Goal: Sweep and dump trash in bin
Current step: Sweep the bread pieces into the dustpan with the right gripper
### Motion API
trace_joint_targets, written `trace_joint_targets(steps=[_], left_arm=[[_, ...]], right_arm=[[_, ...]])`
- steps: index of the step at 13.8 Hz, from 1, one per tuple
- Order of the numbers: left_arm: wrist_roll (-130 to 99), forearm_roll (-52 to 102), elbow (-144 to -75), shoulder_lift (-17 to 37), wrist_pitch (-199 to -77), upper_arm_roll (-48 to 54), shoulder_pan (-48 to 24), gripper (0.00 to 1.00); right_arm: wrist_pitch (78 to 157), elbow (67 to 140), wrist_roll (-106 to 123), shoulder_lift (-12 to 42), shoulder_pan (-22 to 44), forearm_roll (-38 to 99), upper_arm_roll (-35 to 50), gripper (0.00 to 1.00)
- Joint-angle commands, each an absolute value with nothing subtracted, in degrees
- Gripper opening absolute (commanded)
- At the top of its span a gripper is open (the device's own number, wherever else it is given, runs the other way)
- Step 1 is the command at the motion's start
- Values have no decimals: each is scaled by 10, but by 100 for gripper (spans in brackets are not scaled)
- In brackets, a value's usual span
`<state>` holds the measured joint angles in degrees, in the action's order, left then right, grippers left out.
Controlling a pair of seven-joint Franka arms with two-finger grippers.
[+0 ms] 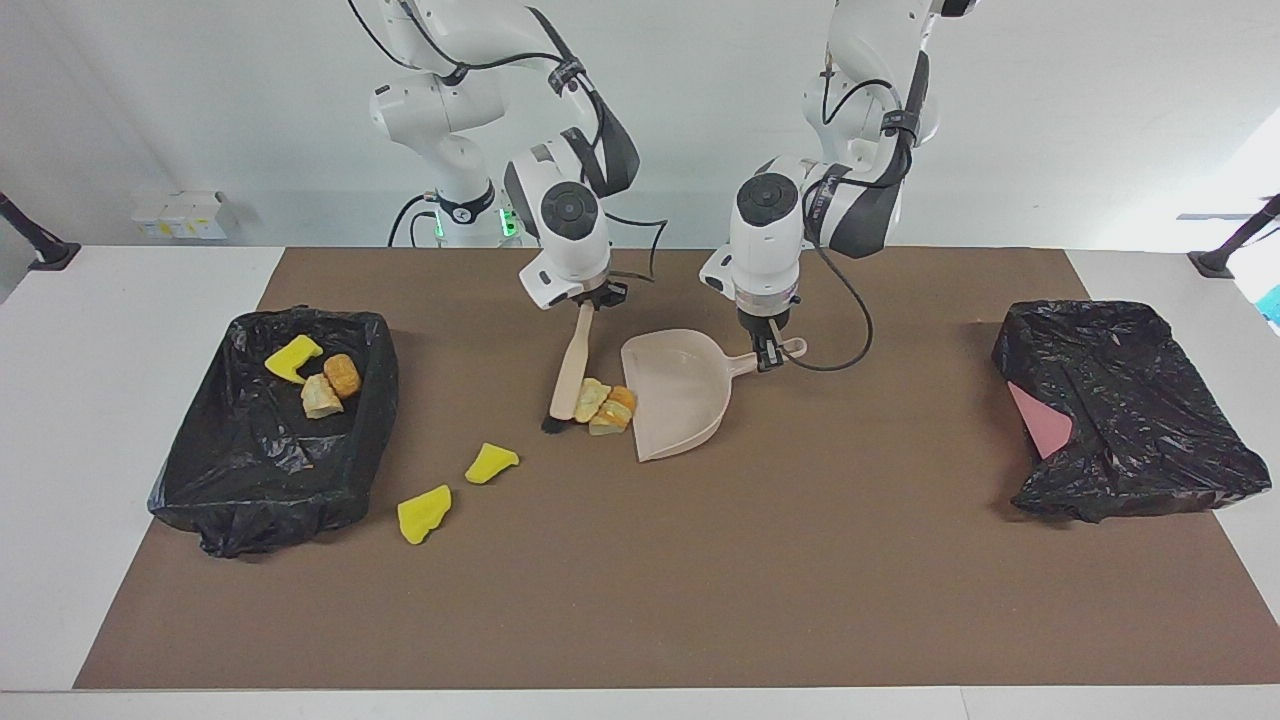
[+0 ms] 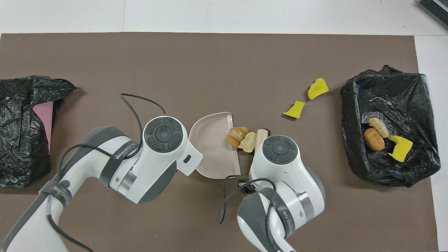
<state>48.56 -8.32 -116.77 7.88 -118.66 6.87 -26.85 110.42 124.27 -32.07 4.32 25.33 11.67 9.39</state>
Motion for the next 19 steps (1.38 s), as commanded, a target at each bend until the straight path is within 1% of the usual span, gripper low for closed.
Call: trace_joint_targets(steps=[1,3,6,10,11,12,14,16,19], left_arm=[[479,-96,-1208,58,-1222,62,-281,0],[479,-95,-1208,59,-1230,62,-277,0],[477,-90,-1208,62,-1238,62,-275,0],[440,-88,-1199,65,-1236,62,-274,0],[426,-88,-1197,66,-1229,62,-276,0],[407,-88,-1197,65,-1225,62,-278,0],[377,-88,-1191,66,-1214,62,-282,0],[349,-88,-1189,65,-1202,64,-285,0],[308,-88,-1189,64,-1202,66,-290,0]], right_arm=[[1100,1227,-250,44,272,128,99,0],[1085,1213,-237,43,271,103,98,0],[1041,1199,-215,26,261,16,95,0],[1023,1150,-193,54,195,-81,94,0],[1021,1131,-193,70,175,-99,92,0],[1016,1102,-192,91,144,-132,94,0],[992,1037,-186,129,108,-184,94,0],[967,982,-186,182,89,-219,86,0],[966,935,-186,220,56,-256,79,0]])
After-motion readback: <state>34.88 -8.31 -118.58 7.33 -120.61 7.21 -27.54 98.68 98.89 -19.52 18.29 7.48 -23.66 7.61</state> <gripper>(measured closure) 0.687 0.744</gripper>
